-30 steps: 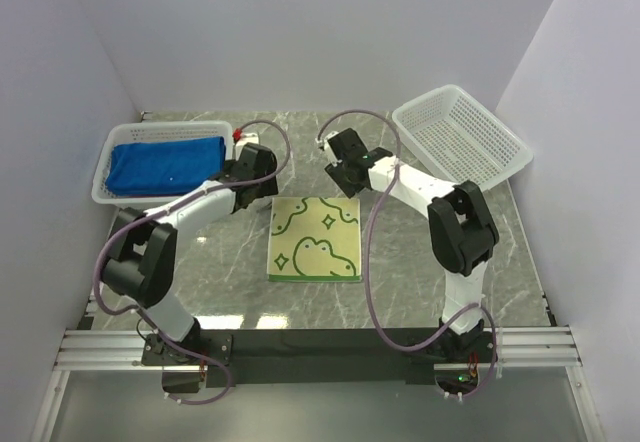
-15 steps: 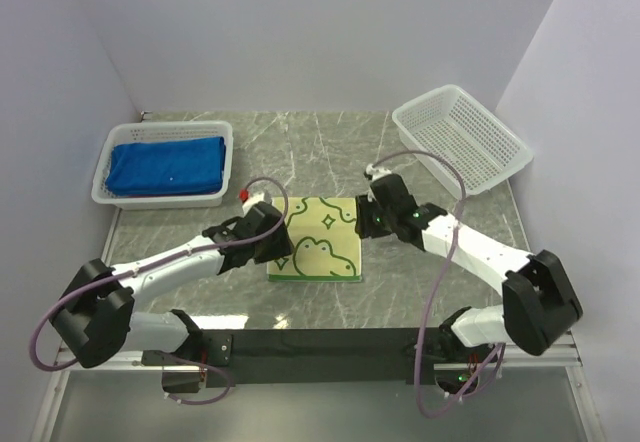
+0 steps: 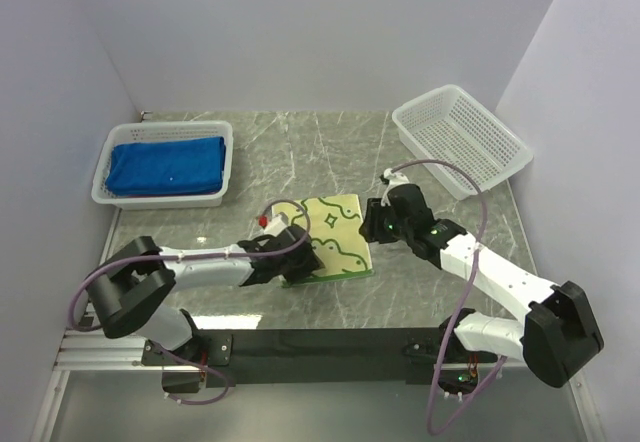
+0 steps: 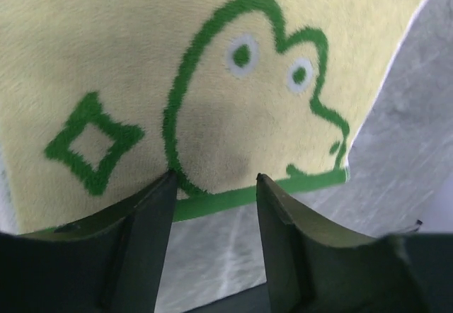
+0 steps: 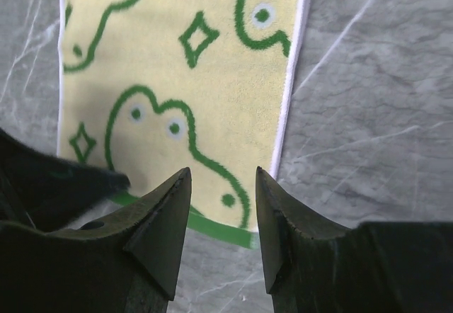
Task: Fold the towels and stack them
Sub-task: Fold the towel
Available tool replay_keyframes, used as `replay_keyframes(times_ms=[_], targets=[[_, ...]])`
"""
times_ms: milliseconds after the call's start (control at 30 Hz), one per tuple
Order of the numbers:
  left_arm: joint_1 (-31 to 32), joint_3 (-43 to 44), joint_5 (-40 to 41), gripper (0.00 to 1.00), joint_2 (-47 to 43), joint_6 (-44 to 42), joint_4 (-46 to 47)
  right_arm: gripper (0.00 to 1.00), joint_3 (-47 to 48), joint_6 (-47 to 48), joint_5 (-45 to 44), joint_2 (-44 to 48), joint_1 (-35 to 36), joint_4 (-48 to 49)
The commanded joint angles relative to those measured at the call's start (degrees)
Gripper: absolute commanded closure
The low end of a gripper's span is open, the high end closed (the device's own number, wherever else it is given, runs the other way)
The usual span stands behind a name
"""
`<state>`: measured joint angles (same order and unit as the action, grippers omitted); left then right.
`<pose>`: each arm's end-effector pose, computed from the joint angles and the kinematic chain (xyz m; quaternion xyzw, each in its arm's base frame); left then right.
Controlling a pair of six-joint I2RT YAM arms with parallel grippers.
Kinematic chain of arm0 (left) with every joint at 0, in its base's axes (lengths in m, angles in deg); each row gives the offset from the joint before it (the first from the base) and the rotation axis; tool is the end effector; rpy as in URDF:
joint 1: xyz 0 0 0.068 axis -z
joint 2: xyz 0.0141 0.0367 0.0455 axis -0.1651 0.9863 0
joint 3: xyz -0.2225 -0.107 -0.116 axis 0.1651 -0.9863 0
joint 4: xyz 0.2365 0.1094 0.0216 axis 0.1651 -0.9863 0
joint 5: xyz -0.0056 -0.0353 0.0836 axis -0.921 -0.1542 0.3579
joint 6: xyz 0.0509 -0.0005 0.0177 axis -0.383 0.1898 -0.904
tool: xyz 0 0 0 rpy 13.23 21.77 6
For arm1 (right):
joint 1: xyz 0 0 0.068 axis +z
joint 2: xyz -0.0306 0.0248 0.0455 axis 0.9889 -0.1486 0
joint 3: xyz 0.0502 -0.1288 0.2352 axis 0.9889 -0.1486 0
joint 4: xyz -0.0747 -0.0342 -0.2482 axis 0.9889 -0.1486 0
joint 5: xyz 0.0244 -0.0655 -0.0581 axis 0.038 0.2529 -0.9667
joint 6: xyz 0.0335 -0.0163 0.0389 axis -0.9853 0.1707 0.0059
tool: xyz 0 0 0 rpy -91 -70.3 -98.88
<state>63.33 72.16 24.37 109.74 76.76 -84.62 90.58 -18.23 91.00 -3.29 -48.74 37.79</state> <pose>0.1635 -0.2132 0.1524 -0.2414 0.9143 -0.2578 0.1982 0.2039 0.1328 0.2281 -0.0844 0.9026 0.2136 0.3640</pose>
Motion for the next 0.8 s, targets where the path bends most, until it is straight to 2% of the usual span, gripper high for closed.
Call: replay_keyframes(times_ms=[0,267,300,333,367,400,467,500,533,567,633,700,767], targets=[[5.23,2.11,0.05,0.43,4.47,6.29,-1.24,0.51,-0.79,1.13,-1.8,2.73,-2.21,1.33],[10.86,18.63,12.19,0.3,3.51,-3.81,-14.78,0.44,4.21,6.75,2.06,3.09,-9.59,1.85],[10.69,19.6,13.5,0.28,2.29,-8.87,-15.4,0.44,5.87,9.55,2.15,2.91,-9.94,2.37],[10.08,20.83,15.69,0.24,1.49,-12.06,-16.01,0.26,6.59,10.54,1.81,3.0,-10.03,2.99],[9.29,21.28,16.14,0.2,0.62,-15.83,-15.93,0.12,7.98,11.07,1.11,2.83,-10.12,3.17],[8.15,22.15,16.06,0.15,-1.05,-23.35,-16.45,0.0,8.96,12.81,1.1,2.04,-10.64,3.08],[2.97,22.42,15.36,0.09,-2.64,-31.12,-17.08,0.0,13.15,15.11,3.29,0.37,-11.17,0.37],[0.78,22.16,13.96,0.06,-4.04,-39.95,-16.73,0.0,14.58,16.68,4.78,-1.46,-11.52,-0.86],[-1.68,21.98,12.21,0.06,-4.66,-43.52,-16.72,0.0,15.55,17.22,5.31,-2.18,-11.53,-1.74],[-6.49,21.98,9.32,0.05,-5.19,-46.95,-16.38,0.01,16.51,17.75,6.19,-2.79,-11.61,-2.45],[-12.39,23.38,8.51,0.08,-4.58,-54.51,-17.77,0.02,16.7,18.89,8.39,-4.03,-11.62,-2.72],[-16.01,24.79,4.65,0.11,-1.87,-61.09,-19.52,0.05,16.09,19.51,9.18,-4.38,-11.53,-2.54],[-20.32,28.04,1.4,0.1,2.42,-64.45,-20.5,0.07,15.73,20.03,10.5,-4.91,-11.53,-3.16]])
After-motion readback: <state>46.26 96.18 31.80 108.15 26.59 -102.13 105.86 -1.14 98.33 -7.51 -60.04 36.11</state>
